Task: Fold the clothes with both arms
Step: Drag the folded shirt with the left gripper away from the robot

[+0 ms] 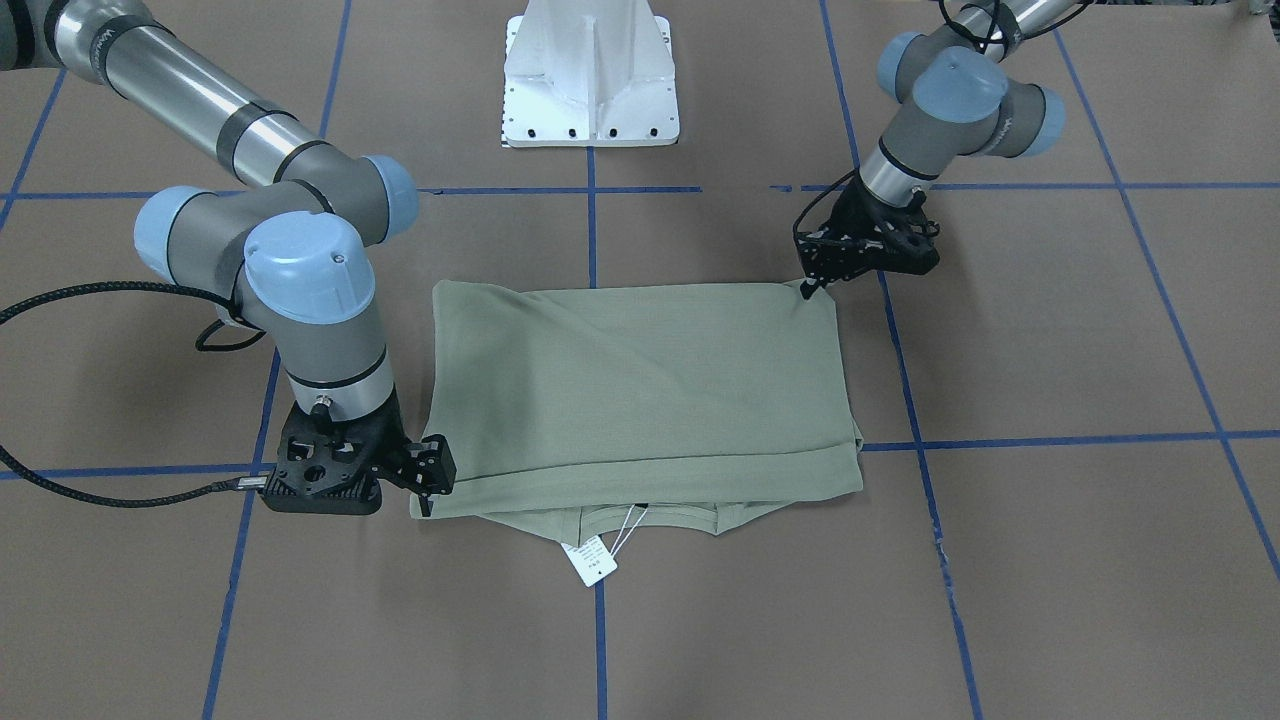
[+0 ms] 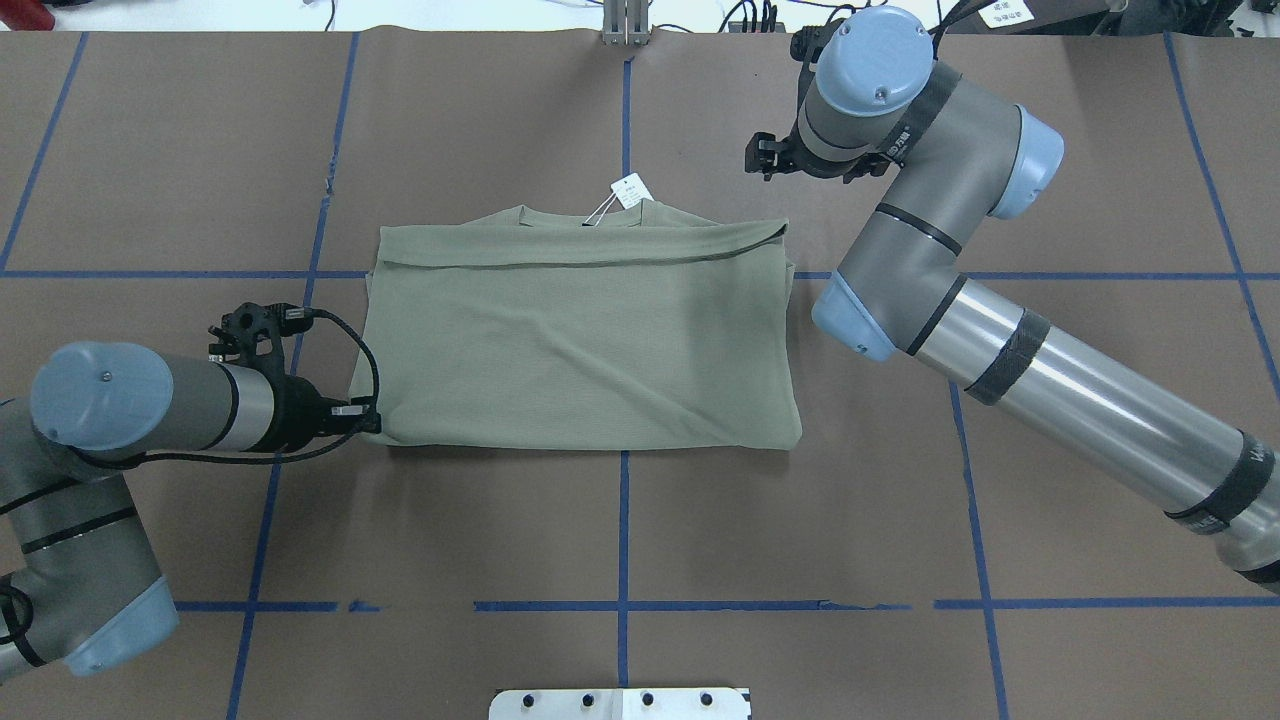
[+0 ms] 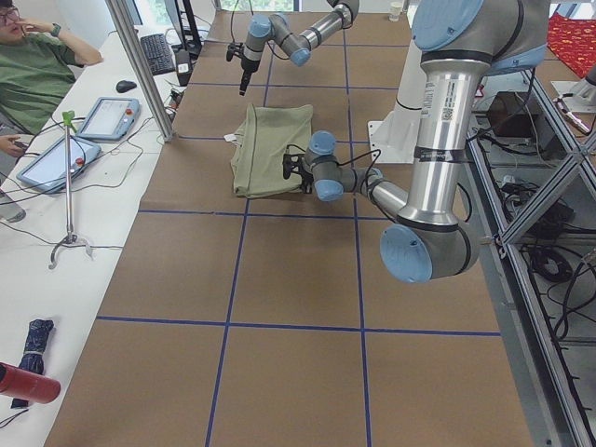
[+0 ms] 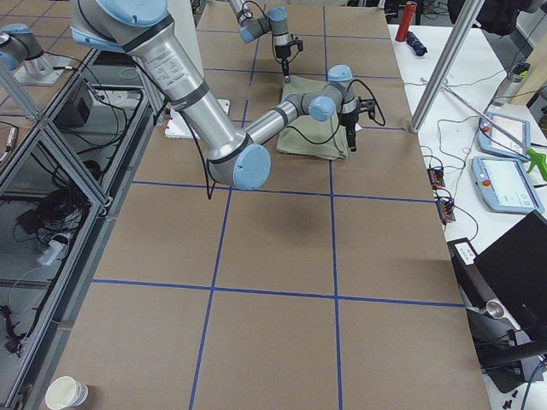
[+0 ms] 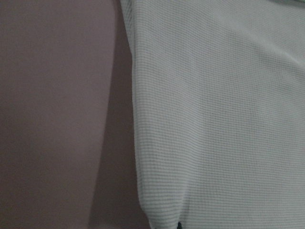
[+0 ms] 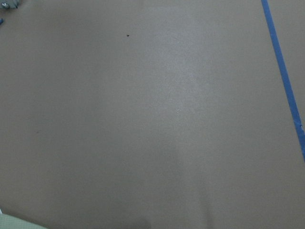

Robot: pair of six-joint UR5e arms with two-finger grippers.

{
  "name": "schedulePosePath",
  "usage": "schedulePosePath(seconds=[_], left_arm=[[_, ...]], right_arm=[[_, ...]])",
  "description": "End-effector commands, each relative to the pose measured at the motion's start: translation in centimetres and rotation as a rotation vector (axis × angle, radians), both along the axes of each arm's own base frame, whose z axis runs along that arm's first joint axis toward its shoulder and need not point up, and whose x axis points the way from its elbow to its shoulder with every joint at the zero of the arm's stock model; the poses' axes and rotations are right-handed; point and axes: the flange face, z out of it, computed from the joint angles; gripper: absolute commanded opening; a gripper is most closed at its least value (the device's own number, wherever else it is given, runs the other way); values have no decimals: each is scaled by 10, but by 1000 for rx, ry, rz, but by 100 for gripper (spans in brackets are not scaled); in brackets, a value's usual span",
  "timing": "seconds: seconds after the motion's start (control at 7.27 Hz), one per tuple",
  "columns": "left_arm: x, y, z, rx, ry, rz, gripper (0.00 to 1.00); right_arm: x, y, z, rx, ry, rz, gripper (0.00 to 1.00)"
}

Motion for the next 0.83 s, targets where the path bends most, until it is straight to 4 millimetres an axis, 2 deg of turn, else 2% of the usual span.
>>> schedulePosePath(seconds=[0.0, 0.14, 0.28, 0.41, 0.55, 0.69], left_arm=[[-56, -77, 55, 145, -169, -30, 0], [-65, -136, 57, 203, -220, -55, 0], [-55, -200, 59, 204, -265, -79, 0], [-53, -261, 56, 212, -320, -102, 0], [-50, -301, 58, 260, -413, -113, 0], [-33, -338, 38, 280, -462, -120, 0]], right_arm=[[-1, 0, 0, 1, -1, -1, 100], [0, 0, 0, 1, -1, 1, 100], [-1, 0, 0, 1, -1, -1, 100], [0, 0, -1, 2, -3, 1, 100], [2, 1, -5, 7, -8, 1, 100], [4, 3, -12, 17, -17, 1, 100]])
